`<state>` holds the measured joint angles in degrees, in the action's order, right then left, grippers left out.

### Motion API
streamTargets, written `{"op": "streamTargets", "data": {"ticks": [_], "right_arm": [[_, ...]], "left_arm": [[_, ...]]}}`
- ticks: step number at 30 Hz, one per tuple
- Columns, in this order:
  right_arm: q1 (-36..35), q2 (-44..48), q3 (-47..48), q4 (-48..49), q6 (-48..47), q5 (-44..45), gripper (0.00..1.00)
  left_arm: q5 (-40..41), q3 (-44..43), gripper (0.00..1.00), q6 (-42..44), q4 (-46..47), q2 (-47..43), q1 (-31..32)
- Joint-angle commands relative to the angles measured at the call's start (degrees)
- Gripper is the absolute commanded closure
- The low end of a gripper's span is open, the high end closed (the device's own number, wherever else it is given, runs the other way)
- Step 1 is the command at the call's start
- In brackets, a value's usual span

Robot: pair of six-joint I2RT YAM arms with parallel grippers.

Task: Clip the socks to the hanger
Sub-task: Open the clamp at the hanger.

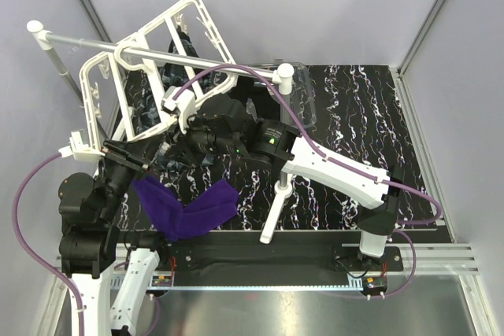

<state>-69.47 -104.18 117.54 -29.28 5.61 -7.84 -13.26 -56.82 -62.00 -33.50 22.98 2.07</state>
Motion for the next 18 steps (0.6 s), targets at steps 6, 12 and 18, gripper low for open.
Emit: {"op": "streamTargets", "data": {"ticks": [6, 12, 18], "right_arm": [[-1.1, 1.44, 2.09, -0.42, -0.68, -3.25, 0.9], [-1.19, 4.42, -0.29, -2.88, -1.21, -0.43, 0.43], [-1.19, 11.36, -4.06, -6.84, -1.74, -0.95, 0.23]], "left_arm": [[2.36, -0.84, 0.87, 1.88, 3.53, 2.15, -0.48], [2.27, -2.16, 1.0, 3.55, 1.94, 2.94, -0.48], [2.45, -3.21, 1.0, 4.87, 1.06, 3.12, -0.48]]}}
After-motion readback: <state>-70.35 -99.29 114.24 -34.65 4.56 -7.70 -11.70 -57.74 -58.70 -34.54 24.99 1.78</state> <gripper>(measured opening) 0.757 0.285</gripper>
